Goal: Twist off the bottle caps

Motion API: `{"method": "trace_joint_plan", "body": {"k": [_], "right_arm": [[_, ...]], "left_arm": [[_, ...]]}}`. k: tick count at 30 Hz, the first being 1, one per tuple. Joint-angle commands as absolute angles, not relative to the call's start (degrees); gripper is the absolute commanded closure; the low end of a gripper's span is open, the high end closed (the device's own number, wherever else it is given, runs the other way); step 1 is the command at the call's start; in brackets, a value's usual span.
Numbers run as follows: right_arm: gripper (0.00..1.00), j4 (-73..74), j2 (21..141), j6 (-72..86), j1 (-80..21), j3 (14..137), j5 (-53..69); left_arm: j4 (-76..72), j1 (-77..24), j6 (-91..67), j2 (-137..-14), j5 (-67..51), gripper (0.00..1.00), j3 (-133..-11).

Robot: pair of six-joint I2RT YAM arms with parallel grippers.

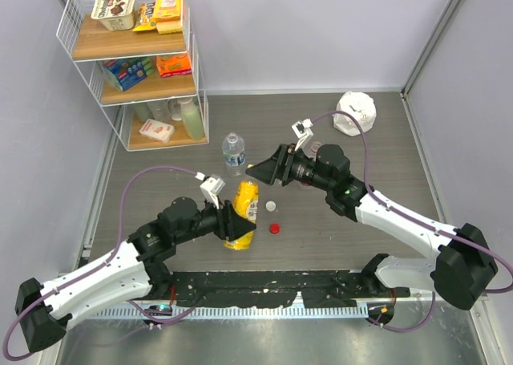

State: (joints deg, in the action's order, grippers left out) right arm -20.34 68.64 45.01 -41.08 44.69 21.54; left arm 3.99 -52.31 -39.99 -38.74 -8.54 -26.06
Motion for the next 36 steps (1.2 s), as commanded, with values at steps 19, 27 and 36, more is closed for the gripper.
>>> {"method": "trace_joint_plan", "body": {"k": [19, 27, 36], "right_arm": [[0.4, -8.0, 73.9, 41.8, -43.1, 56.8, 13.9], [0.41, -6.9, 75.8, 42.8, -43.2, 57.1, 12.8], [0.45, -8.0, 76.8, 44.4, -43.2, 57.0, 15.1]], "left_arm": [[8.3, -52.7, -35.3, -41.1, -2.1, 0.78, -27.9], [7.9, -53.4, -35.2, -39.9, -1.7, 0.78, -27.9], [7.3, -53.9, -35.6, -39.9, -1.0, 0.79, -27.7]]}}
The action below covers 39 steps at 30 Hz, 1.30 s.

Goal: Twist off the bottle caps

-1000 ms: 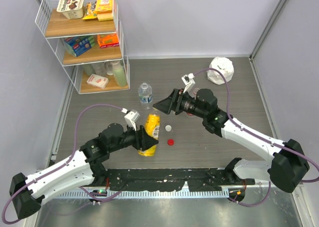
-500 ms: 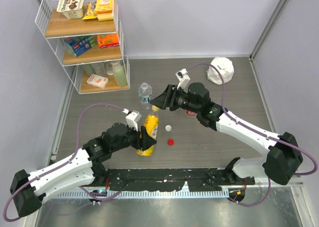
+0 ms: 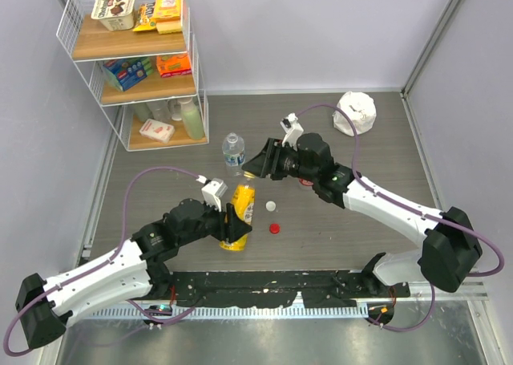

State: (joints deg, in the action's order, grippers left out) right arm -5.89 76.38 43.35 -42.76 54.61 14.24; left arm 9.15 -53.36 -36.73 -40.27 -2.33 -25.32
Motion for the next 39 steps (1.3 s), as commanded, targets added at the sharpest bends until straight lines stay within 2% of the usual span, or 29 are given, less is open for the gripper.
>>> {"method": "trace_joint_plan", "body": {"k": [1, 8, 14, 18, 20, 22, 29, 39], "right_arm": [[0.45, -8.3, 76.9, 44.8, -43.4, 57.0, 15.5], [0.47, -9.2, 77.3, 45.4, -43.9, 56.5, 15.9], [0.59, -11.9, 76.5, 46.7, -43.9, 55.2, 15.8], [0.76, -15.6, 75.8, 48.3, -43.9, 53.2, 16.7], [0.9, -17.0, 75.4, 48.4, -43.9, 52.6, 17.2], [0.99, -18.7, 75.1, 48.3, -43.9, 52.0, 18.3], [0.98, -26.0, 74.2, 46.1, -43.8, 49.3, 24.3], [0.98, -44.5, 75.2, 51.9, -38.9, 44.0, 39.9]], "left_arm": [[7.2, -54.1, -35.7, -39.9, -0.8, 0.79, -27.7], [6.2, -54.3, -35.9, -40.1, -0.5, 0.8, -27.5], [6.2, -54.5, -35.9, -40.3, -0.5, 0.8, -27.6], [6.2, -54.8, -36.1, -40.0, -0.5, 0.8, -27.2], [6.2, -54.8, -36.2, -39.6, -0.5, 0.8, -27.1], [6.2, -54.9, -36.4, -39.0, -0.4, 0.8, -26.9], [5.5, -54.8, -36.5, -37.5, -2.3, 0.83, -26.9], [-3.1, -54.9, -38.1, -36.4, -14.1, 0.84, -25.3]]}}
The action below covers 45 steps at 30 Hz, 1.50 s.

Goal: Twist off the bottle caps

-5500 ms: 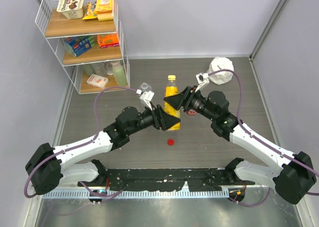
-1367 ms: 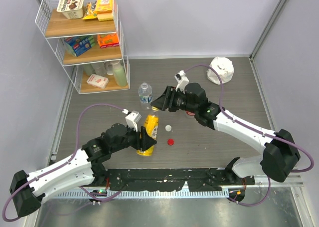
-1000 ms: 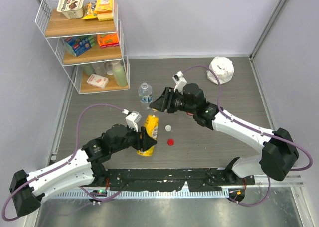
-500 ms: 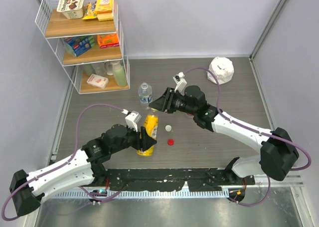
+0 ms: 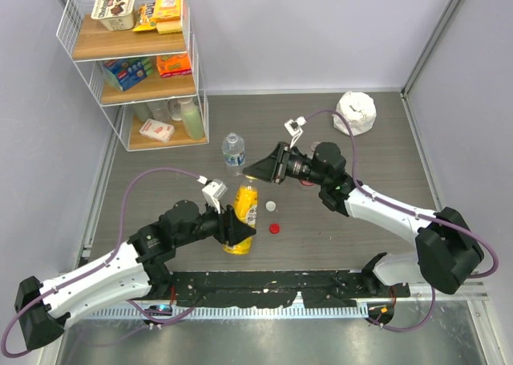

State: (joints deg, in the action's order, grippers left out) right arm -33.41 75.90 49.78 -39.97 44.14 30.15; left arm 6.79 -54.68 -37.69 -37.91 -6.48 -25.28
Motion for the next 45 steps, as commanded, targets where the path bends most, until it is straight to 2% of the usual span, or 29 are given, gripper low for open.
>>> {"method": "trace_joint_plan", "body": {"k": [1, 7, 13, 20, 21, 23, 25, 27, 29, 34, 40, 45], "right_arm": [[0.98, -44.8, 75.0, 51.8, -38.7, 44.0, 40.6], [0.98, -49.6, 73.6, 51.9, -37.4, 44.0, 47.0], [0.98, -62.6, 74.8, 58.9, -37.5, 42.9, 51.1], [0.98, -55.5, 75.0, 56.0, -37.3, 44.6, 48.3], [0.95, -51.0, 74.7, 54.0, -37.3, 44.8, 46.9], [0.81, -43.9, 73.6, 49.8, -37.2, 46.0, 43.9], [0.46, -35.4, 72.1, 45.7, -37.3, 47.4, 39.1], [0.3, -26.2, 70.1, 41.9, -37.4, 49.1, 33.3], [0.23, -20.8, 68.7, 39.6, -37.4, 49.8, 28.8], [0.15, -7.8, 66.4, 36.7, -37.5, 53.0, 16.1], [0.14, 1.7, 68.4, 35.8, -40.1, 58.3, 7.8], [0.14, 5.1, 71.3, 36.9, -43.9, 62.7, 3.7]], "left_arm": [[-4.6, -54.9, -38.6, -36.0, -15.6, 0.85, -24.9], [-14.1, -54.9, -42.0, -33.1, -23.8, 0.85, -22.3], [-17.3, -54.8, -43.2, -31.9, -26.2, 0.85, -21.2], [-14.9, -55.0, -42.9, -32.5, -23.9, 0.85, -20.7], [-14.2, -54.9, -42.7, -32.7, -23.4, 0.86, -20.7], [-12.1, -54.9, -42.1, -32.9, -21.9, 0.87, -20.7], [-9.6, -54.9, -41.7, -33.0, -20.1, 0.87, -20.7], [-7.7, -54.9, -41.3, -33.1, -17.9, 0.88, -20.8], [-6.3, -54.9, -41.0, -33.1, -16.4, 0.88, -20.7], [-0.2, -54.9, -39.6, -34.2, -10.4, 0.93, -23.1], [10.6, -55.0, -37.1, -38.8, -0.9, 0.99, -28.6], [15.5, -56.9, -34.5, -44.1, 5.9, 1.0, -33.7]]}}
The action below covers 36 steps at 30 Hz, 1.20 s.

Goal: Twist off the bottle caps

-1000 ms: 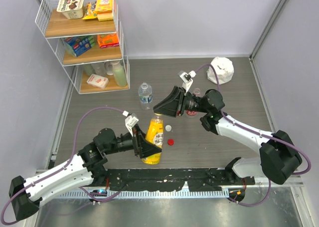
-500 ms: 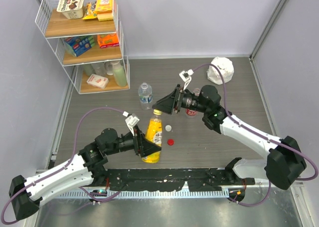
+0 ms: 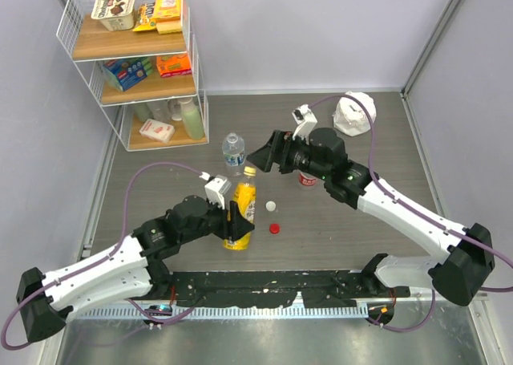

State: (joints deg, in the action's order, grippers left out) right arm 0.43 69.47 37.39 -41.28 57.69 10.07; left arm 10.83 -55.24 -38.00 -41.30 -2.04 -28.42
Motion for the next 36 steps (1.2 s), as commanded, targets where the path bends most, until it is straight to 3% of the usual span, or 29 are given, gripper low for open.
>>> {"method": "trace_joint_plan", "body": {"k": [1, 11, 19, 24, 31, 33, 34, 36], "right_arm": [[0.14, 6.1, 72.1, 37.1, -44.6, 63.3, 2.4], [0.14, 12.0, 75.6, 38.0, -49.7, 68.3, -8.1], [0.21, 12.6, 75.9, 38.6, -51.2, 68.3, -9.2], [0.47, 10.5, 75.7, 39.2, -51.7, 67.4, -6.7], [0.64, 8.6, 74.4, 40.0, -52.2, 65.6, -5.8], [0.73, 7.9, 73.7, 40.0, -52.1, 64.8, -5.9], [0.89, 7.0, 73.0, 39.9, -52.1, 64.4, -5.6], [0.98, 5.3, 72.1, 39.3, -52.1, 63.4, -5.0]], "left_arm": [[16.3, -57.7, -34.1, -45.0, 7.7, 1.0, -34.7], [24.7, -68.5, -36.6, -53.9, 30.0, 1.0, -43.1], [28.8, -72.8, -39.6, -57.3, 40.0, 1.0, -46.6], [29.5, -73.5, -39.9, -58.4, 41.1, 1.0, -47.4], [29.9, -73.7, -40.3, -58.7, 41.6, 1.0, -47.2], [30.1, -73.7, -40.5, -59.0, 41.7, 1.0, -47.1], [30.1, -73.9, -40.6, -59.0, 41.7, 1.0, -47.1], [30.2, -74.0, -40.6, -59.1, 41.5, 1.0, -47.1]]}}
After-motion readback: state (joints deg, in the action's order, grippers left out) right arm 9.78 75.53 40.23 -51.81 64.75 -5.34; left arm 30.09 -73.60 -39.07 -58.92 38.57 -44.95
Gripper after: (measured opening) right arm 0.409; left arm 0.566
